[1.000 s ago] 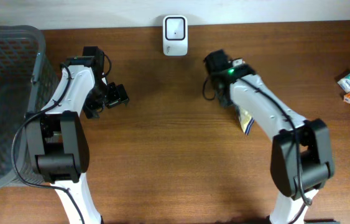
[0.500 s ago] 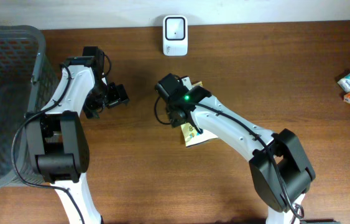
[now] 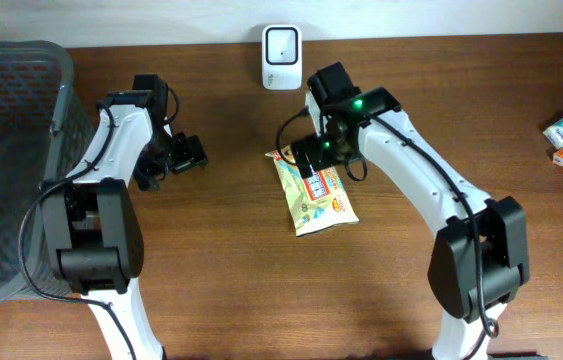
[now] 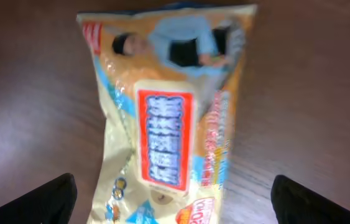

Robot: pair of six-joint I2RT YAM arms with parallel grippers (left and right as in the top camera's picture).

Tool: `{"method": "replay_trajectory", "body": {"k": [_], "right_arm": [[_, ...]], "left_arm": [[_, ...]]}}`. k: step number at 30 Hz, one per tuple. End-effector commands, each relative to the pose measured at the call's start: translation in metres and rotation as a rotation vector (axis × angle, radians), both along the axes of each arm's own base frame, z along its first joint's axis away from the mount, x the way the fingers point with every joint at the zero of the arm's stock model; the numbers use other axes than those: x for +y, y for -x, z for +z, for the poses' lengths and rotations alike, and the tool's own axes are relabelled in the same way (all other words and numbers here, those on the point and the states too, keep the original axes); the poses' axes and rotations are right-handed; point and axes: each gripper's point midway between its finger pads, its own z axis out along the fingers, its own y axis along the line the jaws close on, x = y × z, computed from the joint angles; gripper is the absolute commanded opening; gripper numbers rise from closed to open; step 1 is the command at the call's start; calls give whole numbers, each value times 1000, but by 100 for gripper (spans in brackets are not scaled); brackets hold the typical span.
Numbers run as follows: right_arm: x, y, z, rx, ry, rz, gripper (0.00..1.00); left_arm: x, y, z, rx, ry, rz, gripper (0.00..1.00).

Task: Scan the item barcode
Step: 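Lift the yellow bag and hold it in front of the scanner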

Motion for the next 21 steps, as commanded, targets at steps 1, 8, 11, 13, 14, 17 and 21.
{"method": "replay_trajectory", "body": {"k": [1, 8, 11, 13, 14, 17, 21], "right_arm": [[13, 25, -43, 90, -32, 108, 95], [5, 21, -85, 24, 7, 27, 86], [3, 24, -94, 19, 8, 26, 72], [2, 27, -100, 21, 8, 26, 48], [2, 28, -101, 22, 8, 21, 41], [-7, 25, -104, 11, 42, -37, 24], [-8, 22, -100, -3, 54, -43, 4]], "left_arm": [[3, -4, 12, -33, -10, 11, 99], [3, -4, 12, -33, -10, 11, 99], [3, -4, 12, -33, -10, 11, 99], [3, -4, 12, -33, -10, 12, 99], [3, -5, 12, -33, -10, 12, 99], [2, -4, 12, -33, -10, 9, 99], [2, -4, 12, -33, -10, 10, 99]]}}
